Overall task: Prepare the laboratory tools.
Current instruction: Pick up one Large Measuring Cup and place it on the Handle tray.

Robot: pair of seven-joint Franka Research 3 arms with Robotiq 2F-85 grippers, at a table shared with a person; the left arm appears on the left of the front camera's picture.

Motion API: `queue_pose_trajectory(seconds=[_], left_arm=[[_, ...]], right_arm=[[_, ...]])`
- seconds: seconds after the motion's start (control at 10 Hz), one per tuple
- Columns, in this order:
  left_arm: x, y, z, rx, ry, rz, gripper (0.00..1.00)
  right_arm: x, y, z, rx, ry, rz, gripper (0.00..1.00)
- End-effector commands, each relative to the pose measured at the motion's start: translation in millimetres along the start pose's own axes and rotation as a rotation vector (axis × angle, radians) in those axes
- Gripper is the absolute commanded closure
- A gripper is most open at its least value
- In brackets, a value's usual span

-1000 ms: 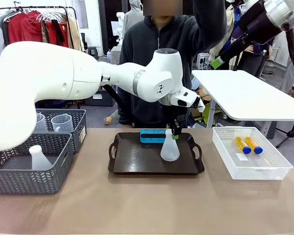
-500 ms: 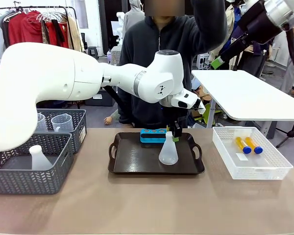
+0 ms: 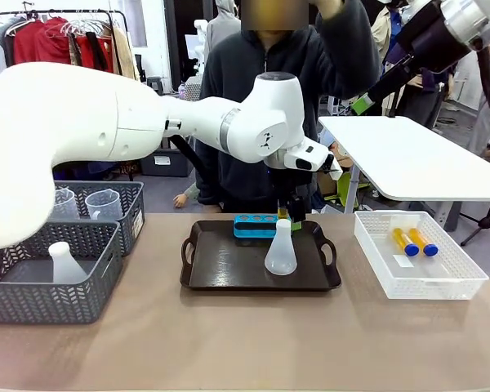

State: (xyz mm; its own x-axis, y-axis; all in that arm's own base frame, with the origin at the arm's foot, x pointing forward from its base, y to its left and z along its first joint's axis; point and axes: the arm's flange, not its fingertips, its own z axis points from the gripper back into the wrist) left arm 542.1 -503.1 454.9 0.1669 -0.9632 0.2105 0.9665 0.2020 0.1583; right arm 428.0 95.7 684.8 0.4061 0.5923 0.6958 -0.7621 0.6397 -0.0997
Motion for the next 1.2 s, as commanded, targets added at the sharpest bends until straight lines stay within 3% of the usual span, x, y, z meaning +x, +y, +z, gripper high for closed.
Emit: queue_pose_trajectory(seconds=[0.0, 0.6, 1.1], left_arm=[[-19.8, -4.0, 26.0, 0.014, -0.026, 0.037, 0.0], [-114.8, -11.7, 139.5, 0.15, -0.016, 0.226, 0.0], [-175.6, 3.0, 199.4, 0.251, 0.091, 0.421, 0.0]], right_arm=[[0.0, -0.9, 1.6, 0.001, -0.003, -0.001, 0.0], [0.0, -0.9, 1.6, 0.001, -0.003, -0.001, 0.0], [0.0, -0.9, 1.6, 0.001, -0.003, -0.001, 0.0]])
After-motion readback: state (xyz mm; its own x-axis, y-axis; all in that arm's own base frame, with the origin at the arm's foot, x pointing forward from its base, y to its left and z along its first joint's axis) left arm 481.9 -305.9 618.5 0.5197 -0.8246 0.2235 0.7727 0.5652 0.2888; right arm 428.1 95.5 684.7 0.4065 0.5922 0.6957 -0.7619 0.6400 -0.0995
